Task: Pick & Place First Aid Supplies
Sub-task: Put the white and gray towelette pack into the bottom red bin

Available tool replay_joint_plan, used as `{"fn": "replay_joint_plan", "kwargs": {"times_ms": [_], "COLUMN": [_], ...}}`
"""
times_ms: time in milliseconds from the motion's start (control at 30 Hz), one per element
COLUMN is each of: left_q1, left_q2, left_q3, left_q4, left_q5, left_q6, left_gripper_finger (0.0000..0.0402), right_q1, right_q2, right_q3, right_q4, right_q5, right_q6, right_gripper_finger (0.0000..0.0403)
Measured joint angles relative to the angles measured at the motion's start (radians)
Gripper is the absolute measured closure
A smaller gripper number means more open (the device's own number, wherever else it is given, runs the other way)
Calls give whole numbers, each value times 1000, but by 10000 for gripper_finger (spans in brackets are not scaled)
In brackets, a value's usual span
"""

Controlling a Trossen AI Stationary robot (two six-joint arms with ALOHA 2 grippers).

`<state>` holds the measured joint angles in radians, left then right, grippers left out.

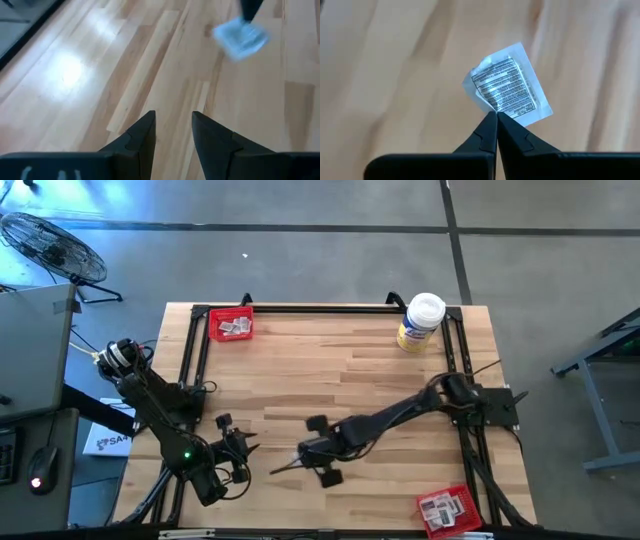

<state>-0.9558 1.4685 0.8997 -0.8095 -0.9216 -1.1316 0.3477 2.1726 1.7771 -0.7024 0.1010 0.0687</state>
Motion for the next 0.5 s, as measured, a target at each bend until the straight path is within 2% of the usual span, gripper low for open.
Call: {"fn": "replay_joint_plan", "kwargs": {"times_ms": [133, 300, 400, 500], "left_q1": [0, 0, 0, 0], "left_q2": [0, 0, 0, 0], "left_q3": [0, 0, 0, 0], "left_q4": [1, 6, 7, 9], "left_q5": [-42, -113, -176, -238], "left_q6": [0, -2, -2, -2], "left_gripper_finger": [277, 277, 277, 277], "right_q1": [63, 194, 296, 412], "right_q2": [-79, -158, -202, -239], "right_q3": [-2, -12, -46, -107], "right_q4": [-243, -533, -609, -616], "right_q5": [-46, -104, -186, -330], "right_q6": [145, 460, 675, 878], "right_gripper_finger": [402, 402, 402, 402]}}
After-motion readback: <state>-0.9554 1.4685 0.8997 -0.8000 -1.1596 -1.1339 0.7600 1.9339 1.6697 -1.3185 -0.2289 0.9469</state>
